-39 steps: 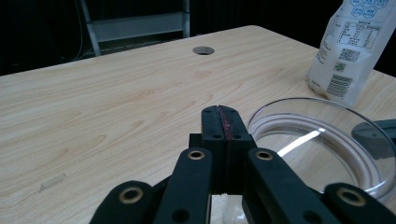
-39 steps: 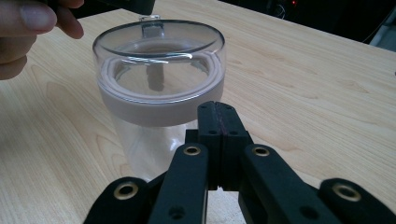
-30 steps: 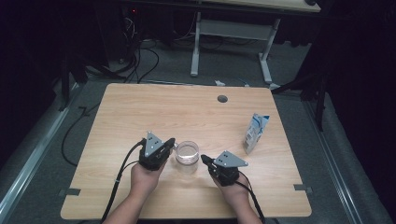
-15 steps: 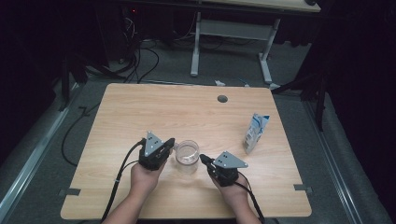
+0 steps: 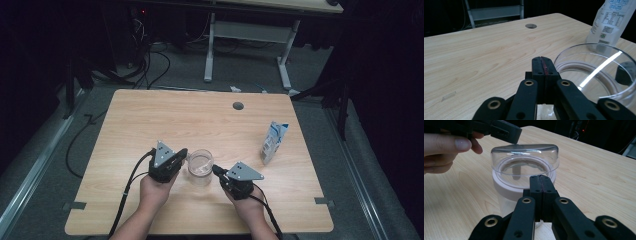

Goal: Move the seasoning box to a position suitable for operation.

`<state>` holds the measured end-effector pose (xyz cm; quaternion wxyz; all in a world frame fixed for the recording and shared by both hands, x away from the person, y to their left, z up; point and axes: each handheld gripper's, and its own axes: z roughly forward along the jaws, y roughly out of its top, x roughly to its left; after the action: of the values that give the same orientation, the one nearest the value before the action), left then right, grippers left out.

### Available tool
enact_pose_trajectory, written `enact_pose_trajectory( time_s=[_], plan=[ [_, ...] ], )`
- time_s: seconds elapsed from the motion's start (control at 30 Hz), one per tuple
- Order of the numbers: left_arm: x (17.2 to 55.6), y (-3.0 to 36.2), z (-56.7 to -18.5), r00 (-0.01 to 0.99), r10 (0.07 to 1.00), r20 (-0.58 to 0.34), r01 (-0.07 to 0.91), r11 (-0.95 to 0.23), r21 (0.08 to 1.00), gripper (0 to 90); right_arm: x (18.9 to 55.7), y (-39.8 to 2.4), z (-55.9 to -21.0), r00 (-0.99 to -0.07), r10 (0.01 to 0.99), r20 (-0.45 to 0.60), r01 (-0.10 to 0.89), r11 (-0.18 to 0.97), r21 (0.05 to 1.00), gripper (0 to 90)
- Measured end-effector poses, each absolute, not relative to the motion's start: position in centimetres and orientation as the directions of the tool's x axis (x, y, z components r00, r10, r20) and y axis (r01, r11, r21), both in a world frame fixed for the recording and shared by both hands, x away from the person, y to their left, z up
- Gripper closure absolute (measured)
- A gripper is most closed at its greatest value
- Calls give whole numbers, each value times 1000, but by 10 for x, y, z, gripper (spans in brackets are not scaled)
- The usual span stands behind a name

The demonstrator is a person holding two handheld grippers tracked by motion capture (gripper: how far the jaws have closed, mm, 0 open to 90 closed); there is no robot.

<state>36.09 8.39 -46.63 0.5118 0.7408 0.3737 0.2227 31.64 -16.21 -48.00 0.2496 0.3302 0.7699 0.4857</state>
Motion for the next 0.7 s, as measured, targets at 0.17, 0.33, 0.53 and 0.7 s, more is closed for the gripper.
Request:
enact_pose_trajectory(
  time_s=[0.17, 0.33, 0.53, 0.7],
  plan=[
    [355, 93, -467, 618, 784, -65, 335, -188, 923, 900, 316, -161, -480, -663, 746, -60, 266, 309, 913, 897],
    [347, 102, -474, 616, 783, -90, 367, -183, 912, 900, 315, -160, -479, -664, 745, -56, 271, 311, 911, 900],
    [331, 106, -489, 620, 777, -108, 393, -189, 900, 900, 315, -158, -477, -658, 751, -48, 276, 300, 913, 900],
    [318, 102, -493, 631, 768, -106, 381, -189, 905, 865, 313, -155, -476, -652, 756, -56, 271, 302, 914, 900]
  ],
)
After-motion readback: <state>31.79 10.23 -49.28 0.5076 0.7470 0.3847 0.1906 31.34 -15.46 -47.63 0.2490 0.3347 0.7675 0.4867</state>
